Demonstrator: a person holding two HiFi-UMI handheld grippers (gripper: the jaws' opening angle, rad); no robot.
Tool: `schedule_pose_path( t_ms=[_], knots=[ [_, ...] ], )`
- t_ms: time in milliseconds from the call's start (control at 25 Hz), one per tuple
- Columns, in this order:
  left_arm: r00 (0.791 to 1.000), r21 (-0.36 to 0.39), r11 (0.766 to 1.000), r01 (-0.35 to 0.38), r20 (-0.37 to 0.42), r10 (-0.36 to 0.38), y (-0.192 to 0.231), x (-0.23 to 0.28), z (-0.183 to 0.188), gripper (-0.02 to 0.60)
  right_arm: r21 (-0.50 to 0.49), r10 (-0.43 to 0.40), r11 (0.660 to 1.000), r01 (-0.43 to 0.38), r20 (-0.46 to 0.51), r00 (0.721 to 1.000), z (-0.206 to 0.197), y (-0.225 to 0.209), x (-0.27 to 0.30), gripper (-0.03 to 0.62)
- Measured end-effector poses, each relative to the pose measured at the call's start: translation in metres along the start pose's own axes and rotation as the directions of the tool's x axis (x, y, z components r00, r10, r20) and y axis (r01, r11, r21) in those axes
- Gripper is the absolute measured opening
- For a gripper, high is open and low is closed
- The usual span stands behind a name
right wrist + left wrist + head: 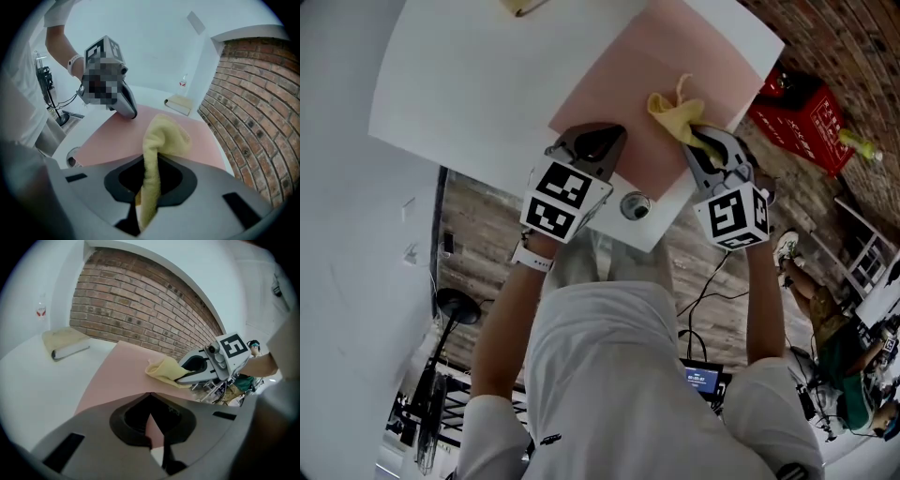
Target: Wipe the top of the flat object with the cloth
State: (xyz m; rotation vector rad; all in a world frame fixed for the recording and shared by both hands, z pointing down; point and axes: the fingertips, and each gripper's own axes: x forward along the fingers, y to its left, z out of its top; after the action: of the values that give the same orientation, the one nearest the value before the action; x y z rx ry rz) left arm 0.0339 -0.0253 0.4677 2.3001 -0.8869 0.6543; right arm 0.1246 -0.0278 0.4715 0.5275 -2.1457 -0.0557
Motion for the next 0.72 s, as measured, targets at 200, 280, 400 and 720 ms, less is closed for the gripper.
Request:
schedule_pose_path(
  t_ms=[200,280,400,720],
  knots=[
    [1.0,-0.009,1.0,0.0,0.027,0.0,0.0,-0.002,0.002,0.017,-0.018,0.027,0.999,-0.027,0.002,1.0,0.009,0.03,-0.003,0.055],
    [0.999,-0.01,1.0,0.007,0.033,-0.006,0.0,-0.003,0.003,0.017,-0.033,0.043,0.999,-0.043,-0.002,0.999,0.014,0.043,-0.004,0.055],
    [0.999,-0.029,0.999,0.016,0.048,-0.015,0.001,-0.005,0.004,0.017,-0.041,0.073,0.996,-0.073,0.001,0.997,0.02,0.063,-0.004,0.055],
    [0.998,-0.014,0.999,0.036,0.046,-0.035,0.0,-0.007,0.0,0.017,-0.067,0.205,0.977,-0.204,0.009,0.979,0.039,0.114,-0.006,0.058]
  ],
)
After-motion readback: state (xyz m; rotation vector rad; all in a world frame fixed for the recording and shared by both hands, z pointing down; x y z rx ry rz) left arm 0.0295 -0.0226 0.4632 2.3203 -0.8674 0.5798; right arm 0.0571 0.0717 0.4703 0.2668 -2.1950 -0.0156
